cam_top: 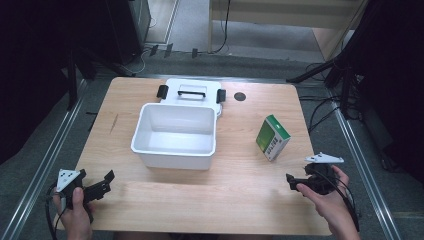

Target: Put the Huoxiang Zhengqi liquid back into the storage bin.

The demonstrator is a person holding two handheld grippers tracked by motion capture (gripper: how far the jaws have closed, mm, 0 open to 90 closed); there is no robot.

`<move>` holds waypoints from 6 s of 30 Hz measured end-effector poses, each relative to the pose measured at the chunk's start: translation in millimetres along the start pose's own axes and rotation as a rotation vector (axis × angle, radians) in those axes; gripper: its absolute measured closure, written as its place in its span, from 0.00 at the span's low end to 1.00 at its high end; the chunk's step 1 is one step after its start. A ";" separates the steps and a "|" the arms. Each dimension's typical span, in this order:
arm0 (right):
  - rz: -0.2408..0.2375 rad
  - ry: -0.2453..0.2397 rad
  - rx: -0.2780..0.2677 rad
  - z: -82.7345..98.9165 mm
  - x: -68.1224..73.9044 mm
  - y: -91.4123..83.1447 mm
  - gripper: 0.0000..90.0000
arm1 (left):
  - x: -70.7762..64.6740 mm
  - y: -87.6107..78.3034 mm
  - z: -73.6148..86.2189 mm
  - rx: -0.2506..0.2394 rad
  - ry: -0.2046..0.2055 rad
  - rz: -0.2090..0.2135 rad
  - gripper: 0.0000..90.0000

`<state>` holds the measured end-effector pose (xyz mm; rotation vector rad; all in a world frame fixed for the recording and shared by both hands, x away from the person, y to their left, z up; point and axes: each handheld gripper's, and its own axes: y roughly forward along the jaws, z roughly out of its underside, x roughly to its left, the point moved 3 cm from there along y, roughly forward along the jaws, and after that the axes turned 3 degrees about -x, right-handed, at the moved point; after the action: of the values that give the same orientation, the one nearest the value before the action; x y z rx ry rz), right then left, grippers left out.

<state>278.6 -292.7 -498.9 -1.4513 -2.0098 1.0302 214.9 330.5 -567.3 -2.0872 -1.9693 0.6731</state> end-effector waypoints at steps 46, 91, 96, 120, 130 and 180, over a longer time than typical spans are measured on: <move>-0.075 -0.138 0.434 -134.3 22.7 15.1 0.25 | 1.4 1.1 -0.5 0.006 -0.009 0.008 0.00; -0.149 -0.235 0.441 -172.2 35.1 51.6 0.71 | 1.0 1.7 -0.5 0.006 -0.013 0.006 0.00; -0.182 -0.304 0.390 -174.8 40.9 43.3 0.71 | 0.8 1.9 -0.5 0.006 -0.016 0.006 0.00; -0.325 -0.674 0.195 -207.1 85.7 -19.7 0.71 | 0.6 2.2 -0.6 0.007 -0.013 0.001 0.00; -0.364 -0.754 0.162 -221.4 111.4 -38.8 0.71 | 0.7 2.3 -0.6 0.011 -0.014 0.001 0.00; -0.472 -1.010 0.051 -262.9 222.7 -38.3 0.71 | 1.3 2.6 -0.5 0.016 -0.018 0.005 0.00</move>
<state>369.7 -9.8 -320.5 -0.3222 -2.7331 1.7540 217.5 331.7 -568.2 -2.0845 -1.9630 0.7087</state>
